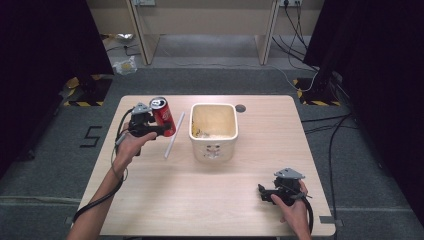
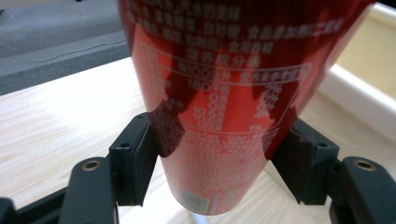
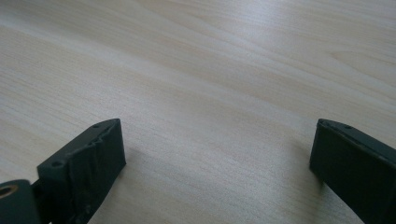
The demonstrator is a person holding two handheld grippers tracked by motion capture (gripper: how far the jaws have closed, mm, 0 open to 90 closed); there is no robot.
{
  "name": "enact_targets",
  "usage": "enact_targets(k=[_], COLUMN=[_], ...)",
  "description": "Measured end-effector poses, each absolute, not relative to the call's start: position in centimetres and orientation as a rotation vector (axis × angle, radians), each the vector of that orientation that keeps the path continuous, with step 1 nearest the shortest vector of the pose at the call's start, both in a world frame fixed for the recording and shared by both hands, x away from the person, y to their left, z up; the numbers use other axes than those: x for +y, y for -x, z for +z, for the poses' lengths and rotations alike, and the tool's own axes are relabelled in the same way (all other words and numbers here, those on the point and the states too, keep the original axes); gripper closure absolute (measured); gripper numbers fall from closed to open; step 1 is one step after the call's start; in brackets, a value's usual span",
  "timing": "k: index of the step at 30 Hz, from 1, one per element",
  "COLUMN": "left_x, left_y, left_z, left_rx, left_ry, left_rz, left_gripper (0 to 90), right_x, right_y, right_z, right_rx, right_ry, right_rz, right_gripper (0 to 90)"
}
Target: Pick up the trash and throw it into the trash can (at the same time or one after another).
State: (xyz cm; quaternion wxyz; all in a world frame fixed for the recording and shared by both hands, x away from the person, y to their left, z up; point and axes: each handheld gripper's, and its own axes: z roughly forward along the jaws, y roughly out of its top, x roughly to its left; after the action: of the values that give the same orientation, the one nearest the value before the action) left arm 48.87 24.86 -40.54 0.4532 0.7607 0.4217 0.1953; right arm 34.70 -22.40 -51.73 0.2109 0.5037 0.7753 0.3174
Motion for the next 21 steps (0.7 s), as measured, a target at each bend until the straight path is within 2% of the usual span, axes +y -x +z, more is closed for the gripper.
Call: enact_targets(k=[13,21], left_x=[23.6,22.9], left_y=[-47.9,-48.0], left_z=[-36.2,-34.9], left_rx=[0.948,0.922], left_ry=[-1.892,-1.880], left_rz=[0.468,0.431], left_gripper=[34.1,34.1], right_x=[-22.4,-22.4], right_y=[-34.7,-34.7], right_z=[-51.7,-51.7], right_rx=[2.154,2.154], right_ry=[-1.400,-1.398], right_rz=[0.884,0.883], right_gripper=[3.6,3.6])
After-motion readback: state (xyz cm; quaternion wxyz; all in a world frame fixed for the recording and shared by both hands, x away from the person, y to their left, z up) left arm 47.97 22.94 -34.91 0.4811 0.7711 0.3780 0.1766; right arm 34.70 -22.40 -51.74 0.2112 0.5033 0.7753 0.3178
